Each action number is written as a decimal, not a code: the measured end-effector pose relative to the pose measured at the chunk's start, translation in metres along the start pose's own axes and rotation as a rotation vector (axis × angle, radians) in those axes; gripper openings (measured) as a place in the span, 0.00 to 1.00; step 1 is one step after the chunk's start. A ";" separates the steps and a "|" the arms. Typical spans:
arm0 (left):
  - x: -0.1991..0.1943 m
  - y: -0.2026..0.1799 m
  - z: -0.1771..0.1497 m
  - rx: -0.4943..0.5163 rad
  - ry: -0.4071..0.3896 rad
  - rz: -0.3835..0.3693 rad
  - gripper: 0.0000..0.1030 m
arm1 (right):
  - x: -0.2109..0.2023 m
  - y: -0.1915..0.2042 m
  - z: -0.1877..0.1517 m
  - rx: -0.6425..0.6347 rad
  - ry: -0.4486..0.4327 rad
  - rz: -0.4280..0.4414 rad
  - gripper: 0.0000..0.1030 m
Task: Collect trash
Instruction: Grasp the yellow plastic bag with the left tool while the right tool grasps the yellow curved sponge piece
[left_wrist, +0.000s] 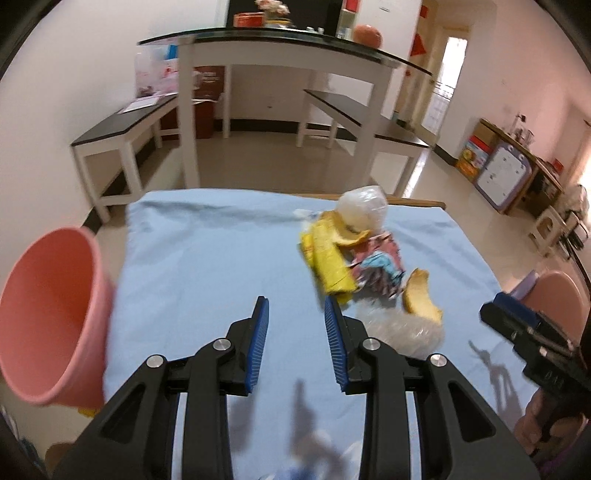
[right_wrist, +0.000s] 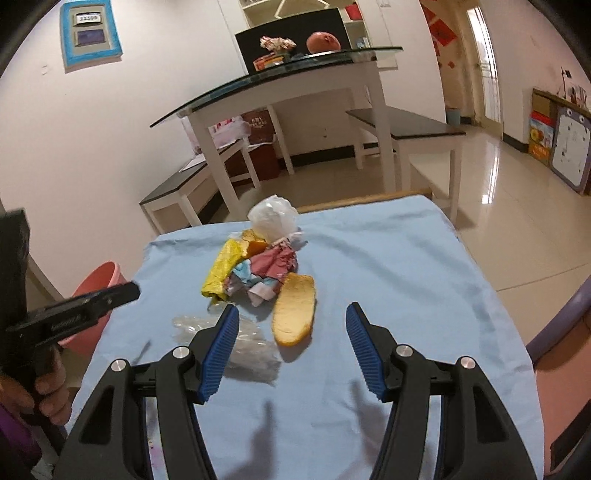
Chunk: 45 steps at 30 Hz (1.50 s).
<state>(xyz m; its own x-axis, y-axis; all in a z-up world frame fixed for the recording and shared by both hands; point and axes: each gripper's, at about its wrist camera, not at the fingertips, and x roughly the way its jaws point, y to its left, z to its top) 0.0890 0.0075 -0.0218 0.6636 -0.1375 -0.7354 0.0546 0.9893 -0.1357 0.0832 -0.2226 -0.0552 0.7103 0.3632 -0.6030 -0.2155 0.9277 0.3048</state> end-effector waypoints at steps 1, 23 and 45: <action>0.005 -0.004 0.003 0.007 0.007 -0.009 0.31 | 0.001 -0.002 0.000 0.007 0.004 0.002 0.58; 0.089 -0.011 0.017 -0.031 0.137 -0.085 0.30 | 0.029 -0.018 0.002 0.064 0.091 0.011 0.56; 0.014 0.031 -0.013 -0.084 0.018 -0.007 0.08 | 0.092 -0.015 0.035 -0.016 0.213 0.077 0.50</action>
<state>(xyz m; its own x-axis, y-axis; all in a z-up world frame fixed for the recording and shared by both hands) 0.0903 0.0354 -0.0451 0.6496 -0.1462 -0.7461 -0.0040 0.9807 -0.1957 0.1754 -0.2060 -0.0893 0.5345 0.4414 -0.7207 -0.2751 0.8972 0.3454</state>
